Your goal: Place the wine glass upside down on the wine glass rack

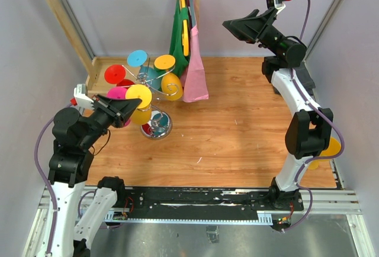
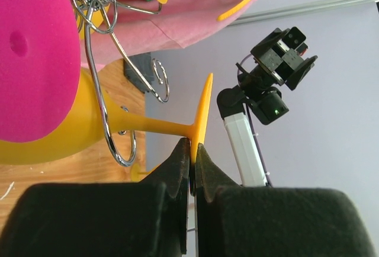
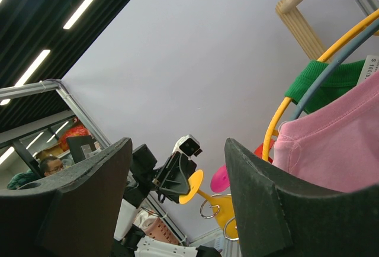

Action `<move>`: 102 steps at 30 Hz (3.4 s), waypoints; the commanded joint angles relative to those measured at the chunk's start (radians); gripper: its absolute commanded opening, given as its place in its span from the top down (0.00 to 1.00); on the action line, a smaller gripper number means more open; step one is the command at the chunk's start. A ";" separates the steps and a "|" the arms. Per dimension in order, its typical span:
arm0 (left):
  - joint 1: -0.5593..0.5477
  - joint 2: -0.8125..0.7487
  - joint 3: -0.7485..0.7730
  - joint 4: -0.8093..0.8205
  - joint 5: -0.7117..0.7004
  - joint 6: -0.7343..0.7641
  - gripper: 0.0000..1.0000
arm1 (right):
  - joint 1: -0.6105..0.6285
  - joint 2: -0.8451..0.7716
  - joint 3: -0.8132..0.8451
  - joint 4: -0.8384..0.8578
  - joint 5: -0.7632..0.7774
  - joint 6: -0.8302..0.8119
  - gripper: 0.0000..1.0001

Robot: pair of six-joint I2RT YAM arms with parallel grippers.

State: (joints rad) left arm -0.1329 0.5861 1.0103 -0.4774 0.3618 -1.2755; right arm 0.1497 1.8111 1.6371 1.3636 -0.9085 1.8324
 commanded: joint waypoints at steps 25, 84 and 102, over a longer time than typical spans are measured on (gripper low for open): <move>0.004 -0.046 -0.031 -0.078 0.124 0.073 1.00 | -0.018 -0.020 -0.021 0.062 0.002 0.008 0.34; 0.004 0.259 0.379 -0.026 -0.019 0.518 0.48 | -0.025 -0.442 0.001 -1.899 0.298 -1.387 0.33; 0.003 0.340 0.429 0.097 0.071 0.616 0.49 | -0.147 -0.662 -0.071 -2.649 1.182 -1.461 0.33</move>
State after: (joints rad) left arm -0.1329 0.9440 1.4090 -0.4324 0.3725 -0.6979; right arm 0.1005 1.1988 1.6447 -1.1519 0.1131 0.3576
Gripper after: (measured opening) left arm 0.505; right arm 0.669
